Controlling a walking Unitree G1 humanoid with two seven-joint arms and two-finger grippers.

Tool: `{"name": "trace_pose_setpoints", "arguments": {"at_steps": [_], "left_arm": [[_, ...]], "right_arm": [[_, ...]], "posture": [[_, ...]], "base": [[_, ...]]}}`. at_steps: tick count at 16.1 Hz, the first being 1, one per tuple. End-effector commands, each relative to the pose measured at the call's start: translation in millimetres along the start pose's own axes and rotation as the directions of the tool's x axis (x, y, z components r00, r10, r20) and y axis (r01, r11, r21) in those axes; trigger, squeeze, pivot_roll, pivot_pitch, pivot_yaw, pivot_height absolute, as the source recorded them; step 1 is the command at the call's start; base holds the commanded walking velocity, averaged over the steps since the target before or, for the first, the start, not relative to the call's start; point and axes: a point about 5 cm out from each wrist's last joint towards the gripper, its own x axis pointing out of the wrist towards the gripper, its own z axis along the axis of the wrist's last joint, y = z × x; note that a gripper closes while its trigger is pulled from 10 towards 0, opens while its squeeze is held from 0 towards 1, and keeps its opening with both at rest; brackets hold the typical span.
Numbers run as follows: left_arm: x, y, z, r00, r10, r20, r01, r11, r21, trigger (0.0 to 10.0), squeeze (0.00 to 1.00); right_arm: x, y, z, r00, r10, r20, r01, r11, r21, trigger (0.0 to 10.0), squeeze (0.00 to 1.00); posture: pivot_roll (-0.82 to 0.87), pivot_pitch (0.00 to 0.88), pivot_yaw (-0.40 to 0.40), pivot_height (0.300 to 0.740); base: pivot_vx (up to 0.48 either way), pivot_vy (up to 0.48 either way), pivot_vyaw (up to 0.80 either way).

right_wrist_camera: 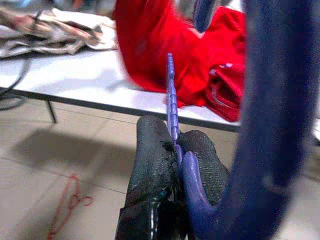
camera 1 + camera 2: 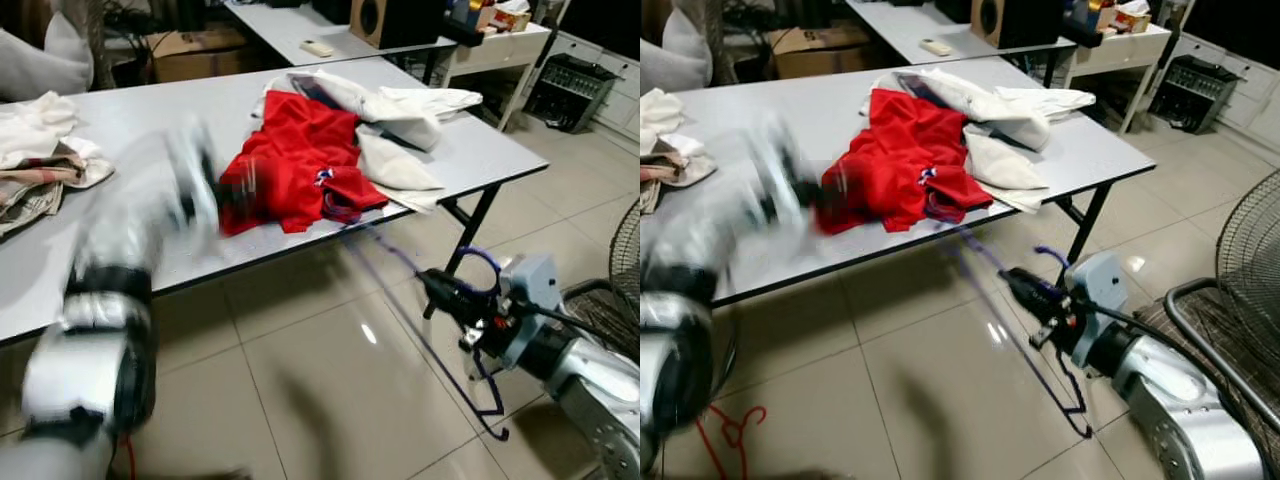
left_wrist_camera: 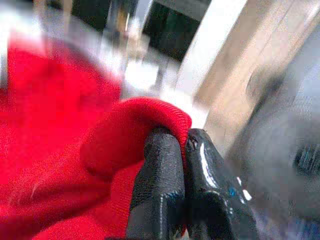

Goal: Hang hanger

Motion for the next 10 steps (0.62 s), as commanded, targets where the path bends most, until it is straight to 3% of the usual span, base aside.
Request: {"name": "trace_pose_setpoints", "arguments": {"at_steps": [1, 3, 4, 6, 7, 8, 10], "left_arm": [[0.6, -0.7, 13.1, 0.998, 0.009, 0.069, -0.007, 0.999, -0.034, 0.0, 0.0], [4.1, -13.5, 46.6, 0.987, -0.048, 0.151, 0.052, 0.998, -0.019, 0.0, 0.0], [4.1, -21.3, 55.4, 0.986, -0.089, 0.142, 0.081, 0.995, 0.063, 0.0, 0.0], [2.5, -32.0, 58.4, 0.992, -0.101, 0.071, 0.084, 0.975, 0.205, 0.0, 0.0], [3.4, -36.4, 58.2, 0.993, -0.106, 0.049, 0.091, 0.968, 0.235, 0.0, 0.0], [3.6, -38.8, 58.0, 0.992, -0.115, 0.044, 0.101, 0.966, 0.238, 0.0, 0.0], [5.3, -54.9, 53.6, 0.987, -0.159, 0.007, 0.152, 0.957, 0.245, 0.0, 0.0]], "right_arm": [[-3.1, 2.1, 4.6, 1.0, 0.029, 0.01, -0.029, 1.0, -0.006, 10.0, 0.0], [-0.1, -0.2, 5.5, 1.0, -0.001, 0.024, 0.001, 1.0, -0.021, 10.0, 0.0], [2.3, -3.9, 7.6, 0.998, -0.04, 0.048, 0.04, 0.999, -0.012, 10.0, 0.0], [5.6, -7.8, 13.5, 0.993, -0.068, 0.097, 0.068, 0.998, -0.005, 10.0, 0.0], [8.3, -5.4, 15.6, 0.993, -0.044, 0.11, 0.043, 0.999, 0.012, 10.0, 0.0], [10.1, -4.0, 16.0, 0.993, -0.032, 0.114, 0.03, 0.999, 0.018, 10.0, 0.0], [28.9, -4.2, 17.0, 0.989, 0.022, 0.143, -0.032, 0.997, 0.065, 10.0, 0.0]], "posture": [[-0.14, 0.0, -0.02, 0.74], [-0.13, 0.0, -0.015, 0.74], [-0.13, 0.0, -0.011, 0.74], [-0.13, 0.0, -0.005, 0.74], [-0.12, 0.0, -0.002, 0.74], [-0.12, 0.0, 0.004, 0.74], [-0.11, 0.0, 0.013, 0.74]], "base": [[0.0, 0.0, 0.0], [0.0, 0.0, 0.0], [0.0, 0.0, 0.0], [0.0, 0.0, 0.0], [0.0, 0.0, 0.0], [0.0, 0.0, 0.0], [0.0, 0.0, 0.0]]}}
